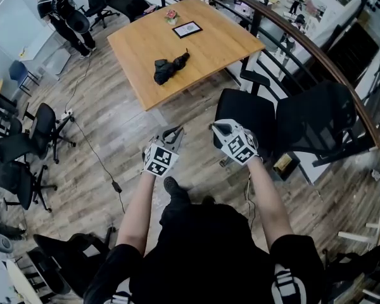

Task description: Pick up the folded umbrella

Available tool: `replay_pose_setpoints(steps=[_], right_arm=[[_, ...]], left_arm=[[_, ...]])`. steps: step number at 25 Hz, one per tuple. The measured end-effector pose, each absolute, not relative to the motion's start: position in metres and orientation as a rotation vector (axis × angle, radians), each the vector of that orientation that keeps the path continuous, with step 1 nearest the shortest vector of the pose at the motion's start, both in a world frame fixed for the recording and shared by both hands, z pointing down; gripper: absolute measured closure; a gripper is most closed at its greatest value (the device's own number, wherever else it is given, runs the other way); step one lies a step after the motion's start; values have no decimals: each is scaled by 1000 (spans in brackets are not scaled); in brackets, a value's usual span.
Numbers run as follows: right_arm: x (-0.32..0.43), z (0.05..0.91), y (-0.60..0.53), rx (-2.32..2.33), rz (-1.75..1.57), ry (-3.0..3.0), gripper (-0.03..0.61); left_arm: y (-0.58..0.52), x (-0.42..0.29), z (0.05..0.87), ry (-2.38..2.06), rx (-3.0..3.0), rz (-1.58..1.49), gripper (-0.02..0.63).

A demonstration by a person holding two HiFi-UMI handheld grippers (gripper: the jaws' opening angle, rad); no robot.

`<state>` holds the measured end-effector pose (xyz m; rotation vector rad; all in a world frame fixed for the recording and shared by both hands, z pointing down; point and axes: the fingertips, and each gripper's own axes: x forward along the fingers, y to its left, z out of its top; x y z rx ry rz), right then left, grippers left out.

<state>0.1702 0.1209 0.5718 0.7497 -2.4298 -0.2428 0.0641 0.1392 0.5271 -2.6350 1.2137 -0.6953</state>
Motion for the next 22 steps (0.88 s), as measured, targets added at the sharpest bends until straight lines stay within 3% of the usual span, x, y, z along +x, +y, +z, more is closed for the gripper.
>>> replay_pose_setpoints(steps=[2,4,9,11,14,22], right_arm=[[169,571,120,746,-248,-2443,534],[167,569,117,750,-255,-2461,498],[158,570,111,747,-252,-2479,290],[154,569,110,745,-252,-2485,256],[149,570,108,738,-253,-2480,232],[135,574,100,755,-237,-2455,233]], left_arm=[[138,65,533,1204,-2654,-700,569],[138,67,537,1184,-2680,-714,508],[137,64,540,1161,-2688,-739,394],[137,62,542,1164,-2684,-740,376],[133,56,539,1184,-2671,-742,344],[123,38,535,1173,-2673,-734,344]])
